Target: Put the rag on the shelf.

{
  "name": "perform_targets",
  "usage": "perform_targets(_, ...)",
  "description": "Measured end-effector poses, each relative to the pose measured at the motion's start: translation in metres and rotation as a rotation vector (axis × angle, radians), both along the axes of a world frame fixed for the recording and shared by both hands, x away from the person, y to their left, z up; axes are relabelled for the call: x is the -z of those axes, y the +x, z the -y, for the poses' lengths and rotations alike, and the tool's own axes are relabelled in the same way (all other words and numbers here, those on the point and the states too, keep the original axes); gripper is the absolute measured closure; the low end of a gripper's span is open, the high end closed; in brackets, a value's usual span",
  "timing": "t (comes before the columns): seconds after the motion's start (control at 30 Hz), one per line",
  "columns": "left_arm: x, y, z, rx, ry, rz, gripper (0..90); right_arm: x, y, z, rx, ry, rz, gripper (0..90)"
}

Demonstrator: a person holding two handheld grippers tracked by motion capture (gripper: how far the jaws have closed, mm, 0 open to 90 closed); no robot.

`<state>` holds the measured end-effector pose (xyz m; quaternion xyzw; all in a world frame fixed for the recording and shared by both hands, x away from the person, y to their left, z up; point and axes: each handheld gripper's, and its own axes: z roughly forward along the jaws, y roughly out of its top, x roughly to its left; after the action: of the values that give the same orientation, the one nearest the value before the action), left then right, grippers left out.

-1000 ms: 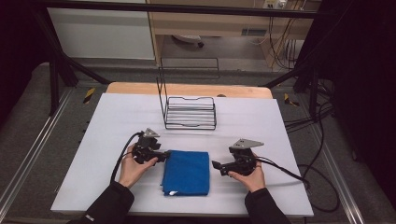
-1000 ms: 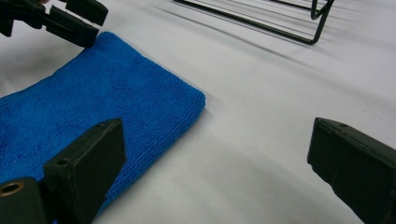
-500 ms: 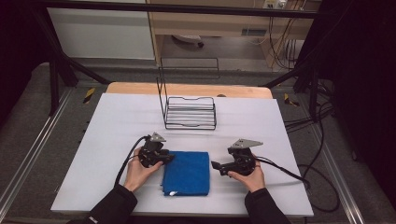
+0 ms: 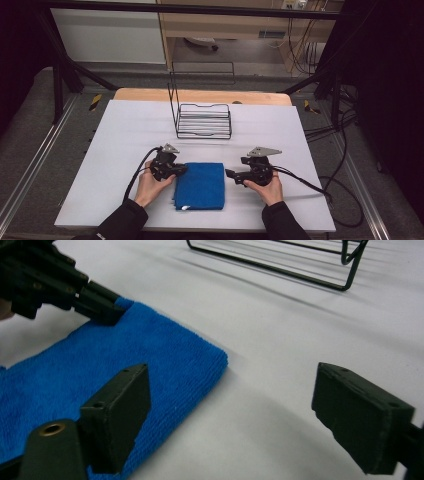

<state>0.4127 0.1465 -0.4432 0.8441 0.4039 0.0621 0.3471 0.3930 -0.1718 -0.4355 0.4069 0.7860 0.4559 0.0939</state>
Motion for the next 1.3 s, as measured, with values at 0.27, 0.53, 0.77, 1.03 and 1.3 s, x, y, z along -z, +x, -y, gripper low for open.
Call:
perform_targets(0.27,0.001,-0.002,0.001,-0.003,0.002,0.017,80.0,-0.001,0.016,-0.024,0.001,-0.058,-0.006,27.3)
perform_targets(0.53,0.002,-0.004,0.002,0.0,0.009,0.037,79.9,0.012,0.026,-0.037,0.019,-0.076,-0.057,45.5)
perform_targets(0.77,0.002,-0.004,0.002,0.007,0.01,0.041,79.7,0.02,0.024,-0.041,0.017,-0.084,-0.078,59.6)
perform_targets(1.03,0.002,-0.003,0.001,0.013,0.005,0.04,79.8,0.02,0.021,-0.042,-0.004,-0.053,-0.136,76.8)
perform_targets(1.3,0.002,-0.001,-0.002,0.009,-0.019,0.017,81.2,0.017,0.023,-0.041,-0.008,-0.038,-0.159,85.5)
